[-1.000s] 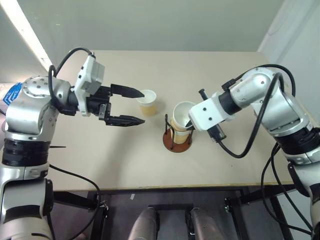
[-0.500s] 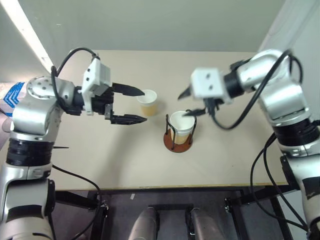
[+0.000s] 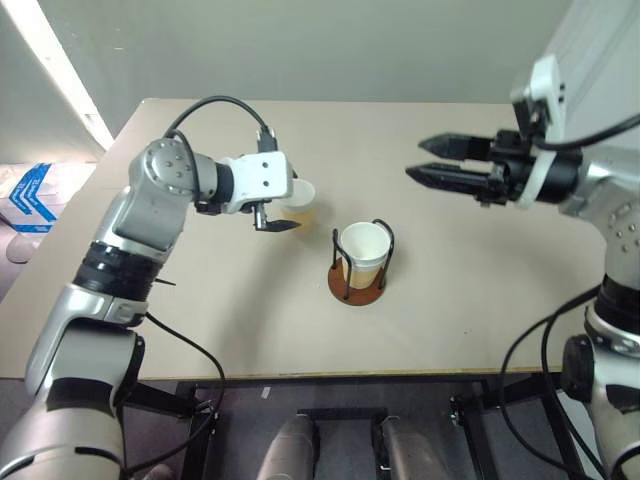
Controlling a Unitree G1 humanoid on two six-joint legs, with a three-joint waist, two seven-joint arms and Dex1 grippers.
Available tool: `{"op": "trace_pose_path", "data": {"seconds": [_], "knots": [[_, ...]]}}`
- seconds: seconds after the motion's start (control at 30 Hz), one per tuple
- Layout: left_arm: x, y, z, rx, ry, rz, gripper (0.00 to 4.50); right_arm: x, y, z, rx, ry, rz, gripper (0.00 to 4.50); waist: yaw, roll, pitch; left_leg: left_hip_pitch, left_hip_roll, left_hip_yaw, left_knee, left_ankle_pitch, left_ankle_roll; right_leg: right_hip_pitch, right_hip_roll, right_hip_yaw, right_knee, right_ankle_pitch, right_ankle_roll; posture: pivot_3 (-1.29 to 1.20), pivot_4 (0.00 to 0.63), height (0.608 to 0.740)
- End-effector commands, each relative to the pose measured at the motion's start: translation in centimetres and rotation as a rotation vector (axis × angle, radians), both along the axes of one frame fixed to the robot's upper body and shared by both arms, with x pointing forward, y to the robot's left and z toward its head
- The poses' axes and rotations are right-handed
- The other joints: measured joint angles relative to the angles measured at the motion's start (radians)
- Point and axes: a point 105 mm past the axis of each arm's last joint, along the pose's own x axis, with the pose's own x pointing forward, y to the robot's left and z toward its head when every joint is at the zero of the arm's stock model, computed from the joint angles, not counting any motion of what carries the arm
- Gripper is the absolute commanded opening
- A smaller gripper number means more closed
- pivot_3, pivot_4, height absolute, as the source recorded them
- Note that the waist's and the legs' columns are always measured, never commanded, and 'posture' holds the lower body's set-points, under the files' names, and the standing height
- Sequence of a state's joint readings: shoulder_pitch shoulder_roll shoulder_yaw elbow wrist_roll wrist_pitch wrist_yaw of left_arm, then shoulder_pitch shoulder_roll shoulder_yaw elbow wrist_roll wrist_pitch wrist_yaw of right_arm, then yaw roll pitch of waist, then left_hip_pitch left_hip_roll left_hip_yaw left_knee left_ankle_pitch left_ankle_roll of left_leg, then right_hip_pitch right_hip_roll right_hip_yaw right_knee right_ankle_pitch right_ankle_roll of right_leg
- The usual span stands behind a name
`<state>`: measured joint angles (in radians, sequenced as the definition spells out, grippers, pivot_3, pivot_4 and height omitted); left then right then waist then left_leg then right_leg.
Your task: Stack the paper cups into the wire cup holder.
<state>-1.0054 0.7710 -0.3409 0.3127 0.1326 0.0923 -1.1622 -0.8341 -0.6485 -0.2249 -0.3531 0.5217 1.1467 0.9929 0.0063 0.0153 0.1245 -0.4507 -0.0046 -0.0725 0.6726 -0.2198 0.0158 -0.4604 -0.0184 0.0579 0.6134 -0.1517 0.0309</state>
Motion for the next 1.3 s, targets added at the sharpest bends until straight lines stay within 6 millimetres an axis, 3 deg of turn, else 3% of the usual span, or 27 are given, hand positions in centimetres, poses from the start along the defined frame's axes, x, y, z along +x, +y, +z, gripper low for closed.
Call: {"op": "trace_pose_path", "data": {"seconds": [0.03, 0.53, 0.63, 0.8, 1.0, 1.3], "knots": [[1.0, 0.0, 0.6, 0.05, -0.066, 0.009, 4.46, -1.4, -0.3, 2.0, 0.039, -0.069, 0.014, 2.56, 0.0, 0.0, 0.0, 0.0, 0.0, 0.0, 0.0, 0.0, 0.0, 0.0, 0.0, 0.0, 0.0, 0.0, 0.001, 0.0, 0.15, 0.74], [4.0, 0.3, -2.0, 0.125, -0.055, 0.04, 4.46, -2.6, 0.0, 1.7, 0.062, -0.075, 0.031, 2.56, 0.006, 0.0, 0.0, -0.001, -0.001, 0.0, 0.002, 0.0, 0.002, 0.0, 0.0, 0.0, -0.002, 0.003, 0.005, 0.0, 0.15, 0.74], [4.4, 0.1, -2.5, 0.134, -0.047, 0.038, 3.93, -2.6, 0.0, 1.6, 0.066, -0.076, 0.031, 2.58, 0.006, 0.0, 0.0, -0.001, -0.001, 0.0, 0.002, 0.0, 0.003, 0.0, 0.0, 0.0, -0.002, 0.004, 0.007, 0.0, 0.15, 0.74], [5.4, -0.3, -2.8, 0.165, -0.081, 0.041, 2.25, -2.6, 0.0, 1.6, 0.075, -0.079, 0.025, 2.58, 0.007, 0.0, 0.0, -0.002, -0.001, 0.0, 0.003, 0.0, 0.003, 0.0, 0.0, 0.0, -0.002, 0.007, 0.011, 0.0, 0.15, 0.74], [5.0, -1.1, -2.0, 0.14, -0.08, -0.022, 0.14, -2.6, -0.6, 0.9, 0.046, -0.086, -0.011, 2.58, 0.008, 0.0, 0.0, -0.003, -0.001, 0.0, 0.003, -0.001, 0.003, 0.0, 0.0, 0.0, -0.003, 0.008, 0.014, 0.0, 0.15, 0.74], [2.7, -0.8, -0.1, 0.103, 0.015, -0.146, 0.06, -3.0, -2.8, -0.1, -0.02, -0.096, -0.015, 2.58, 0.009, 0.0, 0.0, -0.004, -0.002, 0.0, 0.004, -0.002, 0.005, 0.0, 0.0, 0.0, -0.003, 0.007, 0.015, 0.0, 0.15, 0.74]]}}
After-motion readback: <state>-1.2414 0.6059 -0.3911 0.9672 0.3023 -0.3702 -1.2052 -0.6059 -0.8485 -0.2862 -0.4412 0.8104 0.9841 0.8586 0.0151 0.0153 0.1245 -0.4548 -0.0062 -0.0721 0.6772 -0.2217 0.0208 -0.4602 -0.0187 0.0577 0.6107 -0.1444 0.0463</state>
